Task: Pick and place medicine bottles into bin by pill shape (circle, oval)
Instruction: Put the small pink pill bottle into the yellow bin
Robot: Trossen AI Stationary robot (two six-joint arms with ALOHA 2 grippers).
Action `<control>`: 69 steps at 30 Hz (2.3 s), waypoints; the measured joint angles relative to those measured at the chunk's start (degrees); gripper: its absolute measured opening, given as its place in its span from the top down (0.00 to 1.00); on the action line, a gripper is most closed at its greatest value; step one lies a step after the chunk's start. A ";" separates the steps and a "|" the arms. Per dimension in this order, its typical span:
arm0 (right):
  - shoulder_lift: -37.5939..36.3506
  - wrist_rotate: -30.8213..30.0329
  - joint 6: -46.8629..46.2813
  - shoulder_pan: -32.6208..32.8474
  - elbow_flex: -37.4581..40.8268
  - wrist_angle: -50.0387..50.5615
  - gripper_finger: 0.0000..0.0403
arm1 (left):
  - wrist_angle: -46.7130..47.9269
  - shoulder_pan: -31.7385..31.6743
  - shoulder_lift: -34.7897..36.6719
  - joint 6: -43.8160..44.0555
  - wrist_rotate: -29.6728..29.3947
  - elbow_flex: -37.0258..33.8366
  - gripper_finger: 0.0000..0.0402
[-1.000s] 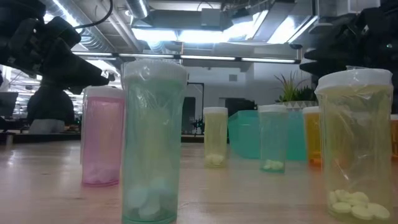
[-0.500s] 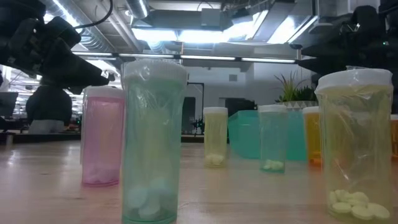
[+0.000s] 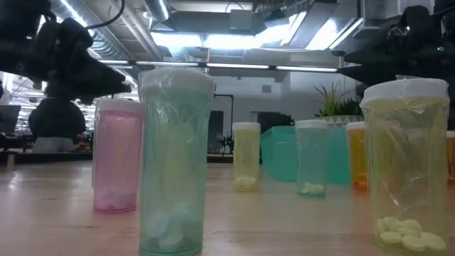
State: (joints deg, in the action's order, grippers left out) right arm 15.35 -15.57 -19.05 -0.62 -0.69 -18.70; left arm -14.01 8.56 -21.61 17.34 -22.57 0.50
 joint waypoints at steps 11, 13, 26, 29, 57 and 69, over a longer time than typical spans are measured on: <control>0.00 -0.30 -0.17 0.00 0.00 0.03 0.59 | -14.43 -0.02 0.00 0.33 -7.26 -0.01 0.55; 0.00 -2.40 -0.12 0.00 0.00 0.06 0.59 | -16.45 -0.02 -0.02 0.50 -6.78 0.02 0.55; 0.02 -8.41 -0.13 -0.02 0.00 0.83 0.59 | -17.09 1.44 -5.16 2.08 6.10 7.05 0.55; 0.02 -8.41 -0.24 -0.02 0.00 1.34 0.59 | -14.37 2.46 -10.07 1.15 5.36 10.25 0.55; 0.00 -8.83 9.10 -0.02 -0.02 3.54 0.59 | -14.52 -0.77 -31.80 -11.57 0.70 19.93 0.55; 0.02 -11.37 11.69 0.01 -0.99 -1.24 0.59 | -18.99 -7.94 -31.71 -13.57 -13.89 20.41 0.55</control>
State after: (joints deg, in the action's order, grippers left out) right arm 15.38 -26.94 -7.36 -0.61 -1.68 -19.94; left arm -33.00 0.61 -53.32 3.77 -36.46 20.91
